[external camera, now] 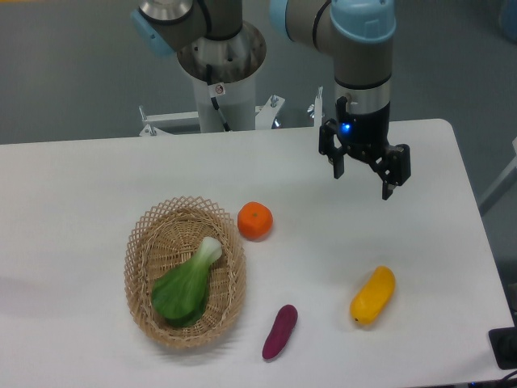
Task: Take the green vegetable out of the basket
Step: 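Move the open gripper over the wicker basket toward the bok choy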
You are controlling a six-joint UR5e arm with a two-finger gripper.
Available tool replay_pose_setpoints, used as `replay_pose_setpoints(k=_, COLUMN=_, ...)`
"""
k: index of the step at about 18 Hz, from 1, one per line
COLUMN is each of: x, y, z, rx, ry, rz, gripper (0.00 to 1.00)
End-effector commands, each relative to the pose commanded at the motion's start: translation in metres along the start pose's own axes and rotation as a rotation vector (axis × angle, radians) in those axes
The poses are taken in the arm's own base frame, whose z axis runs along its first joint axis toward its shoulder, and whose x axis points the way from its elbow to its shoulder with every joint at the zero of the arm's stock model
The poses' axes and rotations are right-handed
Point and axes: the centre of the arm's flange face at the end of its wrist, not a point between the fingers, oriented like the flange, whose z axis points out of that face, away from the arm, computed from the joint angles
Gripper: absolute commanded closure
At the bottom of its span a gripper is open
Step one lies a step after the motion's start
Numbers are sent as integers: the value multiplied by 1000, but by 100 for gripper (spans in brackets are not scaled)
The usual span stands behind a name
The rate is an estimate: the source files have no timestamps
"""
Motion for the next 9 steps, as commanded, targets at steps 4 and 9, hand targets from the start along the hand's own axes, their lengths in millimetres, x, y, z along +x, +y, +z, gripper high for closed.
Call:
replay_pose_setpoints(k=4, x=3, y=-4, z=1, rx=10, ry=2, rz=0, gripper=0)
replay_pose_setpoints(k=9, x=18, y=-11, z=2, rx=24, ry=15, rz=-7, gripper=0)
